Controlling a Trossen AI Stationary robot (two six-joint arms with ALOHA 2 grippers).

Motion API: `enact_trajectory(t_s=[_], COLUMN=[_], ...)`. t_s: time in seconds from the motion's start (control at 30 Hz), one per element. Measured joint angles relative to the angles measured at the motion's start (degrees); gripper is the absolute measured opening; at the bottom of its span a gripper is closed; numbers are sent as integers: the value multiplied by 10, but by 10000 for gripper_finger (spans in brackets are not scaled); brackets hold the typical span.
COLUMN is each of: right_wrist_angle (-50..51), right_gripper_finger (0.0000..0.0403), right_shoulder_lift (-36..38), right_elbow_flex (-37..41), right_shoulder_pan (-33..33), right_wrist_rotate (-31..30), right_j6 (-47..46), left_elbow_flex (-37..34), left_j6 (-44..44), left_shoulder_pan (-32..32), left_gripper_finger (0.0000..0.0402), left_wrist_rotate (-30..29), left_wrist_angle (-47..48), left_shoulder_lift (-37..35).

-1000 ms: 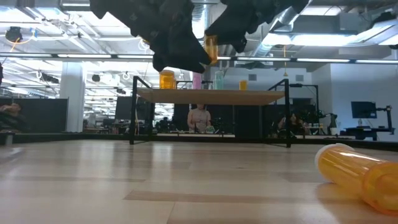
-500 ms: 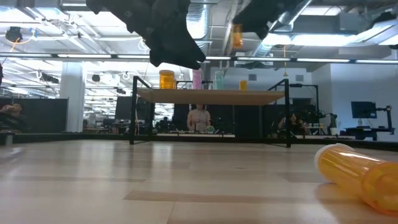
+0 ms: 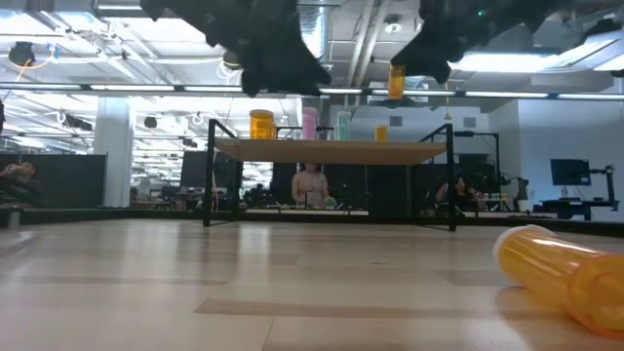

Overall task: Pick and place medicine bottles onto shelf by color
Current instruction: Put the left small orange pill bottle on the shelf aligned with the other small orange pill bottle

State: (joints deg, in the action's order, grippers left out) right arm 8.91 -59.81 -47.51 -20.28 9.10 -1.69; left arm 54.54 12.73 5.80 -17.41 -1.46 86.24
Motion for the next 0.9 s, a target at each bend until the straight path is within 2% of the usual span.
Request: enact_trajectory(t_s=[0.17,0.3,0.4,0.63,0.9], right_wrist_angle=[-26,-26,-26,-54,-101], right_gripper_finger=[154,154,154,154,154], right_shoulder_lift=[-13,-35,-52,-87,-130], right_elbow_flex=[0,0,0,-1,-1], right_shoulder_pan=[-58,-105,-127,-144,-149], right_wrist_rotate=[-1,-2,-2,-2,-2], right_j6=[-1,-11,-13,-13,-13], left_elbow_flex=[0,-4,-36,-131,-158], left_j6=[-65,-93,-103,-92,-75], left_shoulder_pan=[12,17,16,3,4], left_gripper_finger=[167,167,167,167,167], left_wrist_rotate=[32,27,22,45,46], left_wrist_angle=[-74,-79,-141,-275,-295], left_shoulder_lift=[-5,-16,-29,-83,-116])
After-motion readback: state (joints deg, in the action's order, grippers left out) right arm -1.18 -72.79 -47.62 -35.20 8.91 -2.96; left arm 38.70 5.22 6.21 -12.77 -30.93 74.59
